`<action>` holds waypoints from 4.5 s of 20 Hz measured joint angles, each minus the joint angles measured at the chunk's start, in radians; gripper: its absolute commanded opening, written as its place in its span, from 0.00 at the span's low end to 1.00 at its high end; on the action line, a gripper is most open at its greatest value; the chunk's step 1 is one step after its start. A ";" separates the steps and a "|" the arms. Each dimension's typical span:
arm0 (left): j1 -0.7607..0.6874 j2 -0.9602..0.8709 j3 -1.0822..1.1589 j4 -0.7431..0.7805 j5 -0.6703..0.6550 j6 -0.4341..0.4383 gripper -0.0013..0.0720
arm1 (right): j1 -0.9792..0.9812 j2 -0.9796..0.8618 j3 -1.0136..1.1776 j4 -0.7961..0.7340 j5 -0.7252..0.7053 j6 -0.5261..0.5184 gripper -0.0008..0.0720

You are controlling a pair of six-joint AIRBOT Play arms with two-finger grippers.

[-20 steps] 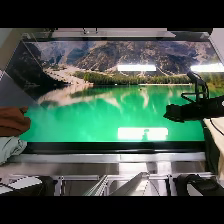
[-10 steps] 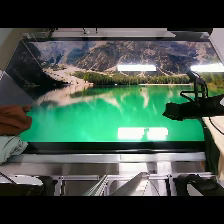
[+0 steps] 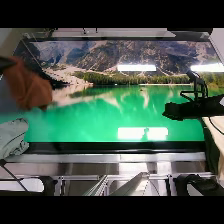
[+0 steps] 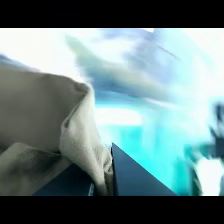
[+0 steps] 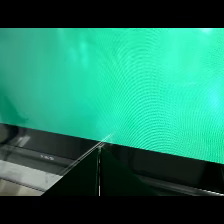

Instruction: Fold the shirts.

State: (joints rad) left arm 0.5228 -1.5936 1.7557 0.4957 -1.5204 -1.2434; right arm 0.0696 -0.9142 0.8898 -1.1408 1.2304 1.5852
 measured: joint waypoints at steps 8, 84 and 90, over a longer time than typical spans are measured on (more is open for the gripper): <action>-0.592 0.143 0.087 0.189 0.114 -0.061 0.79 | 0.000 -0.007 0.000 0.000 -0.002 0.000 0.28; -0.092 0.122 -0.630 0.105 0.309 0.250 0.98 | -0.306 -0.686 0.152 0.662 0.129 -0.643 0.68; -0.195 -0.128 -0.436 0.242 0.157 0.251 0.98 | -0.305 -0.709 -0.067 0.626 0.050 -0.661 0.87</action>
State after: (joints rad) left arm 0.3279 -1.7214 1.3201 0.7376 -1.3632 -0.9928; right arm -0.2356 -1.6234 0.8230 -0.5144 1.2804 0.9237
